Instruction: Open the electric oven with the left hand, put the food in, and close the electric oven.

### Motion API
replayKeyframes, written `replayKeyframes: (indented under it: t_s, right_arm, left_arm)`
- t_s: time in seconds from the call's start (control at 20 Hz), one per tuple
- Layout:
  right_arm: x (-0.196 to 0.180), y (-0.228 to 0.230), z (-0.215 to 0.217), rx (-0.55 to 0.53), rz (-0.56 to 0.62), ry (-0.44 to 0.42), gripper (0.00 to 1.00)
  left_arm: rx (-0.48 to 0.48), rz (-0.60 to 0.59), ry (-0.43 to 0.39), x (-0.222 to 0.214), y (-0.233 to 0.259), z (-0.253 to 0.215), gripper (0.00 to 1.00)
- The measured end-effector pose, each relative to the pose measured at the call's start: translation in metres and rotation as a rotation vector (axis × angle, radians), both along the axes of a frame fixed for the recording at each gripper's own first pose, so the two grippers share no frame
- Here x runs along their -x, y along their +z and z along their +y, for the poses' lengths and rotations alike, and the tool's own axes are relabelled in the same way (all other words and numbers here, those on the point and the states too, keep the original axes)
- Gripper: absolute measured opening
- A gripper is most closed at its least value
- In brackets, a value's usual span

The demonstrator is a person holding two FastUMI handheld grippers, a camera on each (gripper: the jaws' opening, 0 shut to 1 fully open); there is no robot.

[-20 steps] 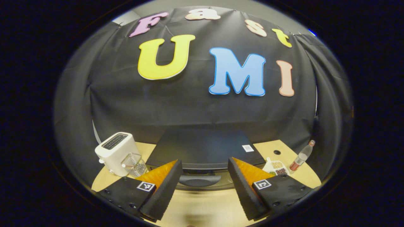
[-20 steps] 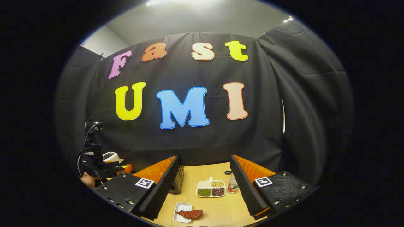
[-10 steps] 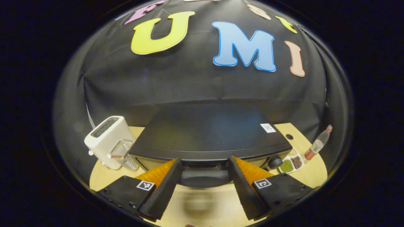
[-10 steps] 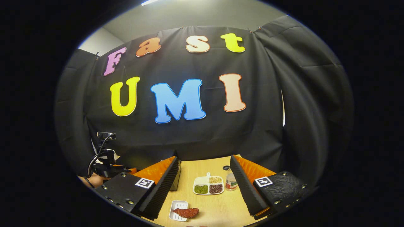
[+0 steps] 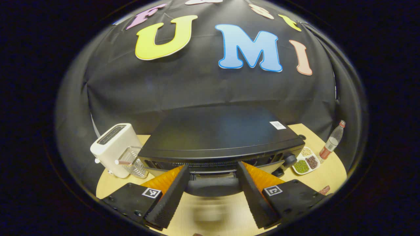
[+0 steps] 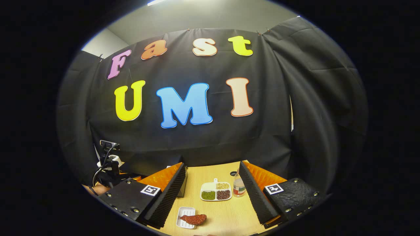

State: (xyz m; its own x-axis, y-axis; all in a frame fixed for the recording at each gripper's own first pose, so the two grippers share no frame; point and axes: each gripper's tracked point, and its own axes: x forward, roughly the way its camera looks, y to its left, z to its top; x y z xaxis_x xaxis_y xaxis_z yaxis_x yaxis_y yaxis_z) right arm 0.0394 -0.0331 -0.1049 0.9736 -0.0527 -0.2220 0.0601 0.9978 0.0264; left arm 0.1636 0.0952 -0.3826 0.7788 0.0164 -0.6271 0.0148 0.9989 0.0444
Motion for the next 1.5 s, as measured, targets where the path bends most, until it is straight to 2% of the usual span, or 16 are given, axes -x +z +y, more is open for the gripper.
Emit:
replayKeyframes:
  t_s: [0.05,0.1,0.3,0.85,1.15,1.25,1.3,1.5]
  right_arm:
    - [0.002,0.000,0.002,-0.002,0.000,0.001,1.00]
    - [0.004,-0.001,0.003,-0.003,0.001,0.001,1.00]
    - [0.009,-0.004,0.009,-0.003,0.010,0.006,1.00]
    - [0.013,-0.007,0.028,0.004,0.024,0.031,1.00]
    - [0.016,-0.011,0.028,0.016,0.035,0.027,1.00]
    - [0.015,-0.013,0.024,0.035,0.042,0.027,1.00]
    - [0.014,-0.014,0.022,0.044,0.042,0.026,1.00]
    - [0.011,-0.024,0.010,0.043,0.060,0.017,1.00]
  left_arm:
    - [0.014,0.001,0.007,0.005,0.000,0.001,1.00]
    - [0.022,0.000,0.010,0.011,0.000,0.001,0.98]
    - [0.040,-0.005,0.014,0.033,-0.006,0.000,0.98]
    - [0.038,0.034,0.008,0.090,-0.034,-0.002,1.00]
    - [0.038,0.099,0.009,0.118,-0.062,-0.002,0.98]
    - [0.023,0.118,0.014,0.125,-0.071,0.001,0.94]
    - [0.016,0.117,0.020,0.127,-0.072,0.004,0.98]
    - [0.020,0.051,0.030,0.124,-0.037,0.008,0.98]
